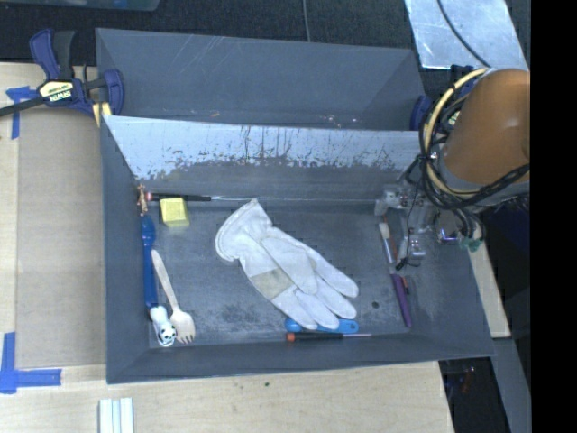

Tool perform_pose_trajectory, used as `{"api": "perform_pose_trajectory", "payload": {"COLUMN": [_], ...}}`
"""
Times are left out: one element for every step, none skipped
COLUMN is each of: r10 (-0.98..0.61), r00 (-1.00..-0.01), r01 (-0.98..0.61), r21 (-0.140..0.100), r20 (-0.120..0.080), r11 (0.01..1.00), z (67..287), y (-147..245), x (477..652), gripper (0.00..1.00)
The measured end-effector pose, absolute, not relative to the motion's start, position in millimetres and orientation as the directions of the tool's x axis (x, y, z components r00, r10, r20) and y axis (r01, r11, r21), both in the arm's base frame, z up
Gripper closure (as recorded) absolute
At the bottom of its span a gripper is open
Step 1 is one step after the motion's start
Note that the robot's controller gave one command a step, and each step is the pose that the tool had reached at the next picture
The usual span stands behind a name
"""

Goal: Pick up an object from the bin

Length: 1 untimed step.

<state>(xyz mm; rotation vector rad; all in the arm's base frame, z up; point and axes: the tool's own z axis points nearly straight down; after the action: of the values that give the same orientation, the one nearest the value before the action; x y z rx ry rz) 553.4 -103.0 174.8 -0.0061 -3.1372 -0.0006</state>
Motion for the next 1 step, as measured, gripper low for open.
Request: {"api": "perform_pose_trajectory", "payload": {"r10": [0.0], "r00": [-1.0], "r01": [0.0], "r21": [-0.001], "r20": [-0.004], "r11": [1.0], "z": [179.6], "y": [-102.6], "x": [555.3], "gripper": [0.0]}}
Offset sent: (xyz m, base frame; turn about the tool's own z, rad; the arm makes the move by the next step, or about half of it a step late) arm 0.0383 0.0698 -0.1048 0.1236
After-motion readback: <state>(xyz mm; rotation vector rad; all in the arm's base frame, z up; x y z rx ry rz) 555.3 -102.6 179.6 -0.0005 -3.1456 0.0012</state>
